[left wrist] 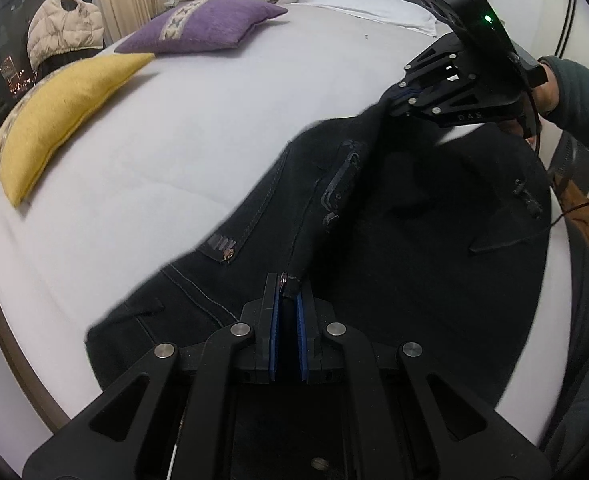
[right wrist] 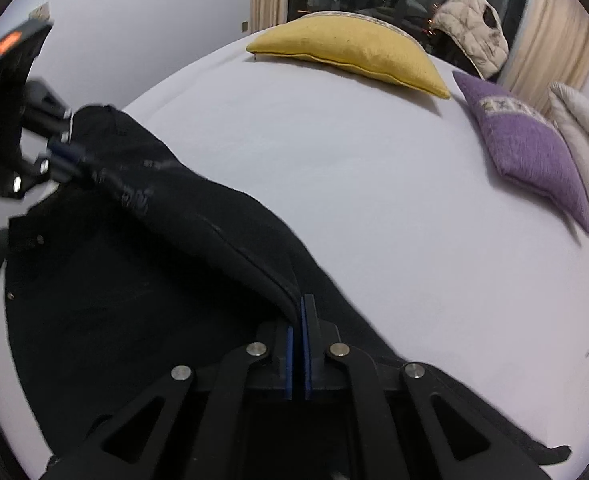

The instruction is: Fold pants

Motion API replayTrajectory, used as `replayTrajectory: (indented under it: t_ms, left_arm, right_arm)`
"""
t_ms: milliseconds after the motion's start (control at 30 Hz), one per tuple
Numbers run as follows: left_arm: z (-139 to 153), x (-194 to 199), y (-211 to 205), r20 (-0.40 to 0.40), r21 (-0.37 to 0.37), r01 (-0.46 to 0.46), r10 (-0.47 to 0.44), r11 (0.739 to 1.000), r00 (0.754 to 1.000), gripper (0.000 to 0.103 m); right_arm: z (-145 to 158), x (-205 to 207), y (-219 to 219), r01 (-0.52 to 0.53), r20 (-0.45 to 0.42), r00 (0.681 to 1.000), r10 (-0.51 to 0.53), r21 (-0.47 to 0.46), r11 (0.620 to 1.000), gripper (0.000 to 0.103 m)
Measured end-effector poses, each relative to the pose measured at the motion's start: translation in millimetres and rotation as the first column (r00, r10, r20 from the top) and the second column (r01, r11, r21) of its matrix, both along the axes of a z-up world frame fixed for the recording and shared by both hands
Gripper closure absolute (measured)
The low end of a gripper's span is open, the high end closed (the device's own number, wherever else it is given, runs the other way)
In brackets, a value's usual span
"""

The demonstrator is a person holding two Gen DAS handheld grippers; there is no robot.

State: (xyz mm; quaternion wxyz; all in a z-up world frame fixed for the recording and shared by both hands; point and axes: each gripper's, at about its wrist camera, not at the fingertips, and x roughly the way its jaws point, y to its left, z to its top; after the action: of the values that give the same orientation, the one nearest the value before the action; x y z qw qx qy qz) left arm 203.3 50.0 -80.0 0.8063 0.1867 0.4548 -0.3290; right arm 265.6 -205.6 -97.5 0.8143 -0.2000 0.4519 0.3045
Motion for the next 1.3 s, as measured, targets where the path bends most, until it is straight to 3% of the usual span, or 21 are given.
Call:
replayTrajectory:
  t_ms: [200,467,733,1067,1300]
  left_arm:
    - [-8.1,-29.9,1.3,-0.021,-0.008,0.002,-0.002,1.0,1.0,0.097]
    - [-9.9,-65.5,15.8,-0.026,0.016,0.017,-0.017,1.0,1.0,0.097]
    - [-24.5,-98.1,23.2,-0.019,0.064,0.044,-0.043,0.997,0.999,0.097]
    - [-47.3,-143.3,33.9,-0.001,0.149,0.086,-0.087,0.985,0.996,0.097]
    - [-49.5,-163.7,21.2,0.013,0.162,0.145,-0.149,0.976,0.989,0.097]
  right_arm:
    - [-2.4,-21.3,26.1,-0.014,-0.013,1.0,0.015,0.051,0.999,0.099]
    - [-18.2,-57.6,53.8,-0.07,-0.016,0.997,0.07,0.038,0.997,0.099]
    - [-9.9,-124.5,59.2,-0.082,0.101,0.991,0.086,-0.043,0.996,0.099]
    - [-57.0,-226.1,67.6,-0.149,0.143,0.971,0.193,-0.269,0.951,0.099]
    - [-48.2,-256.4,56.3,-0.093,0.174,0.974,0.144,-0.272,0.958,0.099]
